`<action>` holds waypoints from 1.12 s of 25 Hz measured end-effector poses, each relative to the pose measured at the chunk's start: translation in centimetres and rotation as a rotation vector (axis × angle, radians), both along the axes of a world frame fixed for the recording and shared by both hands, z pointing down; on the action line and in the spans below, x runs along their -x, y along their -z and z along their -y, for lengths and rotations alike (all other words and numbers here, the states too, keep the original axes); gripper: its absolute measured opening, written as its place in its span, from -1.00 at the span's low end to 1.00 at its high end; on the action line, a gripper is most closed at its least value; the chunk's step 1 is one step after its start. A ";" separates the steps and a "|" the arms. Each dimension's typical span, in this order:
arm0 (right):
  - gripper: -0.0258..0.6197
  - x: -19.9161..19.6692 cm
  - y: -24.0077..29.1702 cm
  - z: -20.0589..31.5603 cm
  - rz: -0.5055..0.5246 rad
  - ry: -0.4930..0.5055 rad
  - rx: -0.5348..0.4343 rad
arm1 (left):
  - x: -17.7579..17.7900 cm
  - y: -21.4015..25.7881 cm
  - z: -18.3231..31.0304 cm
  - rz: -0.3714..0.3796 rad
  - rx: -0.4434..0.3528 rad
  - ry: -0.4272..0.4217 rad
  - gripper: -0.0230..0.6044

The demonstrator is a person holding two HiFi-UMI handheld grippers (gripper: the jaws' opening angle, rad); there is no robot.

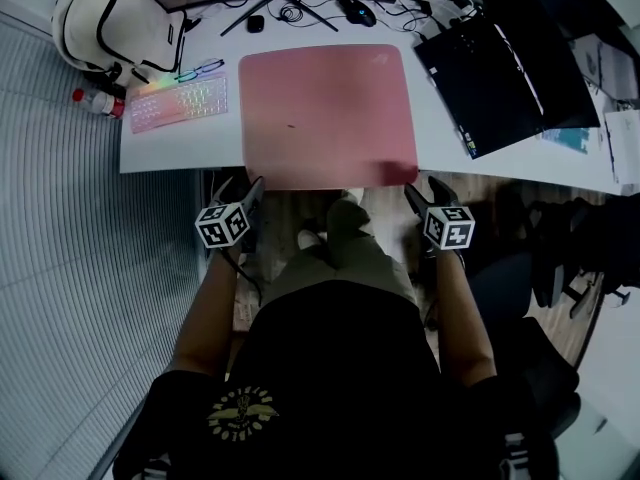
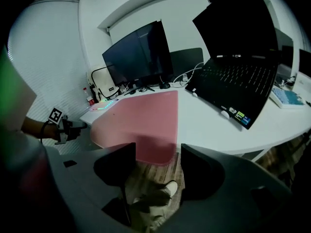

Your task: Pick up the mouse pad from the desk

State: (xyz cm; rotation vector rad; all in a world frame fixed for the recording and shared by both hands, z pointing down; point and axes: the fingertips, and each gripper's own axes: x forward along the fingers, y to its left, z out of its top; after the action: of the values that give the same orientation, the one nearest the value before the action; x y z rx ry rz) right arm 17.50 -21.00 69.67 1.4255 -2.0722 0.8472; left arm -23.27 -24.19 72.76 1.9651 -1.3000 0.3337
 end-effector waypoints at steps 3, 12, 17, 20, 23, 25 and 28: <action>-0.07 -0.5 -1.5 0.2 0.027 -0.011 0.042 | -0.3 -0.8 0.2 -0.006 0.030 -0.017 0.08; -0.06 -0.1 -4.5 2.1 0.120 0.003 0.146 | -2.0 -2.8 1.0 -0.057 0.113 -0.104 0.12; -0.06 -0.2 -5.4 2.0 0.178 0.014 0.191 | -3.0 -4.0 1.6 -0.068 0.141 -0.131 0.11; -0.06 0.4 -6.0 2.1 0.244 0.029 0.227 | -3.0 -4.5 2.0 -0.071 0.147 -0.130 0.11; -0.07 0.2 -6.0 2.5 0.288 -0.004 0.227 | -3.2 -4.9 2.1 -0.058 0.152 -0.148 0.12; -0.07 0.1 -6.2 2.5 0.334 -0.005 0.234 | -3.2 -5.2 2.3 -0.078 0.160 -0.147 0.13; -0.11 0.8 -5.8 2.6 0.388 0.012 0.250 | -4.1 -5.4 2.2 -0.139 0.187 -0.161 0.14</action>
State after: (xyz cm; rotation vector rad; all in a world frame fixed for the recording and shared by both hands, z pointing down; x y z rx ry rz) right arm 16.66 -23.61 75.48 1.1837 -2.1445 1.4154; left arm -19.18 -26.36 78.17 1.9018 -0.9890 0.3758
